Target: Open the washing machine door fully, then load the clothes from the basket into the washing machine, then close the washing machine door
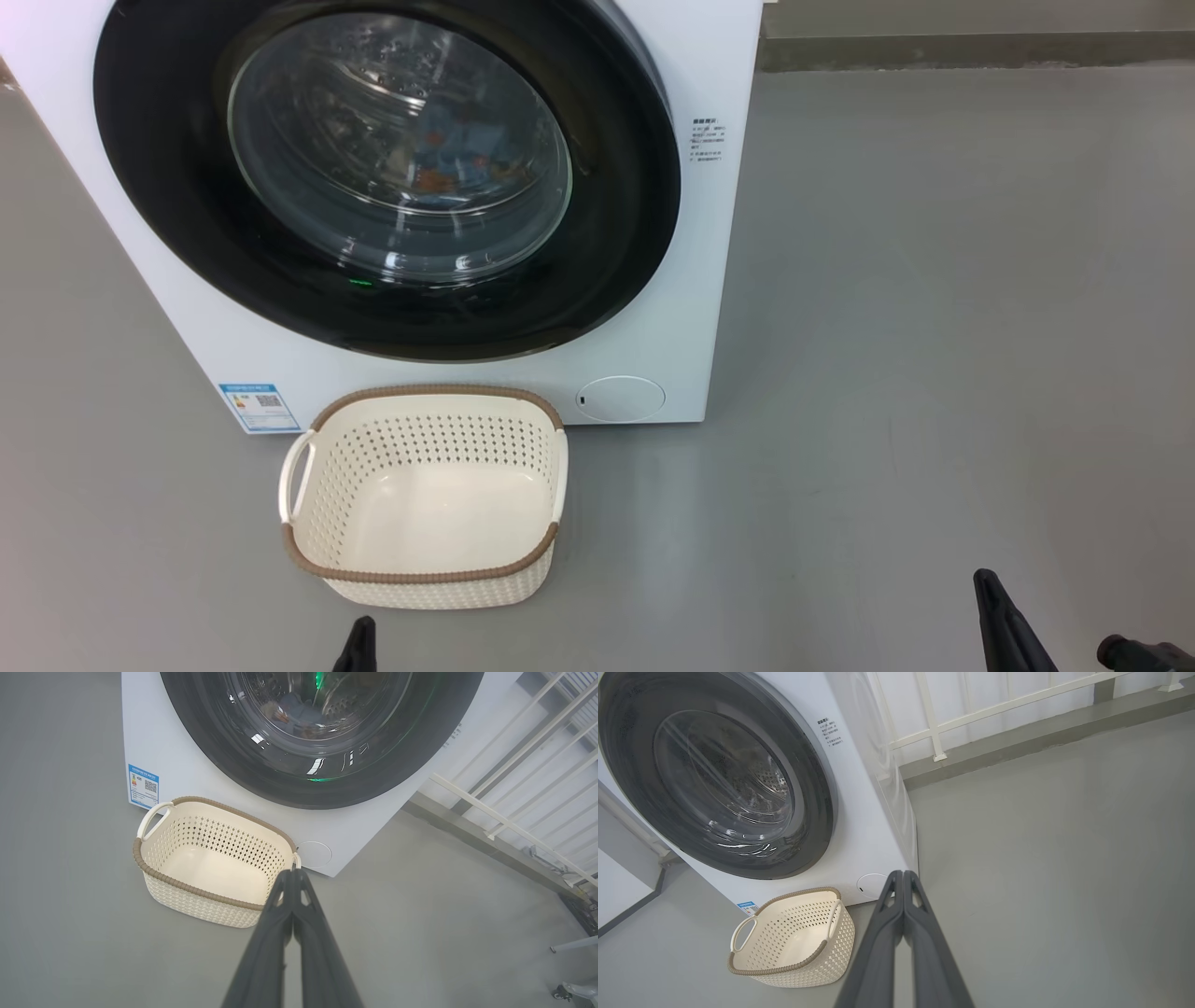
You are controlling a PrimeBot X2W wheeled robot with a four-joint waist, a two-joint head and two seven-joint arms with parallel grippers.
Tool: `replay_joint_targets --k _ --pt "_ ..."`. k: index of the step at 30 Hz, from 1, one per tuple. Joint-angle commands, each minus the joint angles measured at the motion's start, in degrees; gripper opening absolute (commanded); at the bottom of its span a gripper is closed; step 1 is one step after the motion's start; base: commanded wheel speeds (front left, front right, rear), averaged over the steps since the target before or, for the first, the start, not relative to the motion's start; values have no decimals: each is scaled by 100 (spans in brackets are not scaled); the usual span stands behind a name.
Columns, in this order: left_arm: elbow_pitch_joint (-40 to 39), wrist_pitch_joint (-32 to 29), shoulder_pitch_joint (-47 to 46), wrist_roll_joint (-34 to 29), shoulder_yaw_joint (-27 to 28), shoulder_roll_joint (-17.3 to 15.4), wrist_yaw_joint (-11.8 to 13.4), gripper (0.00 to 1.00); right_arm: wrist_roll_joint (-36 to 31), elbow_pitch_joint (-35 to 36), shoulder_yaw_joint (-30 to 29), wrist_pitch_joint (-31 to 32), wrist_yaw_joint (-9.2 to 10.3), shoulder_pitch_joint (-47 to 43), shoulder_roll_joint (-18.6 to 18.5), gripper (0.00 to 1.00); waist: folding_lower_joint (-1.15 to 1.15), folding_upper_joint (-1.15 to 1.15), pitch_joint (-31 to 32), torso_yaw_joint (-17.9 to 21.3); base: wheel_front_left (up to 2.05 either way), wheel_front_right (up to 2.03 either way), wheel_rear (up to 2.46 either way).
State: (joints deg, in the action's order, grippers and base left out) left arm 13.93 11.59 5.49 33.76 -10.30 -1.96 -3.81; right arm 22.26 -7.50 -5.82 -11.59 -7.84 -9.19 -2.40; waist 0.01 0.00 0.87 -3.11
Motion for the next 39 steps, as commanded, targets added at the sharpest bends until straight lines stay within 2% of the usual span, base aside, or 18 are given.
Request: replay_joint_targets --k 1,39 --pt "-101 -30 -258 169 108 -74 -24 0 222 106 19 52 6 237 -54 0 -1 0 -2 6 0 0 0" --pt "-69 -605 -579 2292 593 -141 -149 0 2696 -167 17 663 17 705 -74 0 -1 0 -39 116 0 0 0"
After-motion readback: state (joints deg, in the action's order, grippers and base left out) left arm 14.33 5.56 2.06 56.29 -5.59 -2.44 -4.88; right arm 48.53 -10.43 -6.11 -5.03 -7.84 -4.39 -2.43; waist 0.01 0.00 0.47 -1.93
